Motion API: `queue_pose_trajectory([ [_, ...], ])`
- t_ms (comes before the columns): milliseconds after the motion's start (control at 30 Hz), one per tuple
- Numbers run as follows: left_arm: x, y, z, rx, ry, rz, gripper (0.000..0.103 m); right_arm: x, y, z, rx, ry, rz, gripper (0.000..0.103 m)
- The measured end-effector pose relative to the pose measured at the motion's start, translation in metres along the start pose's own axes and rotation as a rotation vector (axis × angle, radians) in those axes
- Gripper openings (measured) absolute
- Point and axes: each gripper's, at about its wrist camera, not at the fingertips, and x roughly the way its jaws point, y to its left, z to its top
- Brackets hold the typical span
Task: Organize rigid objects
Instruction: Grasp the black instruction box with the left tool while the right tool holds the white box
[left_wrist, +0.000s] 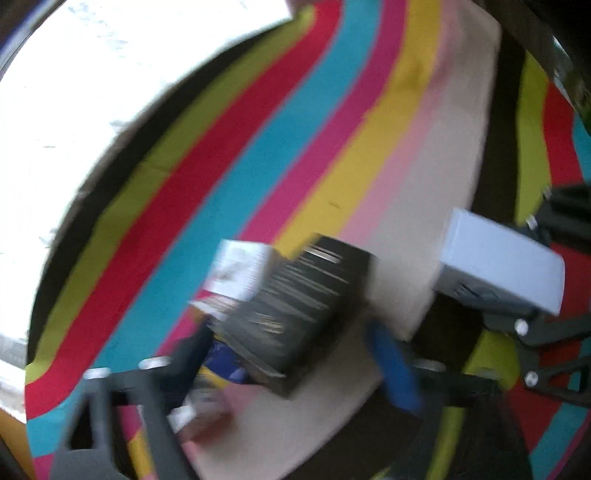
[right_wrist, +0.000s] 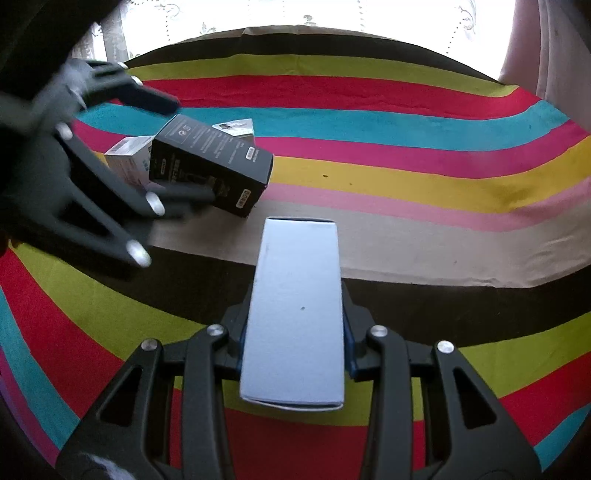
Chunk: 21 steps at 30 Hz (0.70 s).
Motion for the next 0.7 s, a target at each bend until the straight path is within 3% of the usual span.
queue_pose_trajectory([
  [133, -0.025, -0.023, -0.023, -0.048, -0.046, -0.032, 0.044, -0.001, -0.003, 0.0, 0.012, -0.001, 0.011, 0.042],
  [233, -0.04, -0.022, -0.055, -0.223, -0.058, -0.102, 0.043, -0.002, -0.003, -0.001, 0.011, -0.002, 0.01, 0.042],
  [333, -0.044, -0.014, -0.088, -0.376, -0.072, -0.126, 0.045, -0.001, -0.003, 0.0, 0.007, -0.002, 0.005, 0.042],
  [433, -0.039, -0.013, -0.103, -0.4, -0.059, -0.102, 0.046, -0.001, -0.002, -0.002, 0.004, -0.003, 0.003, 0.042],
  [500, -0.038, -0.011, -0.103, -0.407, -0.061, -0.108, 0.056, -0.001, -0.002, -0.002, 0.004, -0.003, 0.003, 0.042],
  [600, -0.033, -0.011, -0.087, -0.387, -0.064, -0.077, 0.07, -0.002, -0.002, -0.002, 0.003, -0.003, 0.002, 0.042],
  [700, -0.021, -0.004, -0.073, -0.392, -0.063, -0.065, 0.071, -0.002, -0.002, -0.002, 0.003, -0.003, 0.002, 0.042],
])
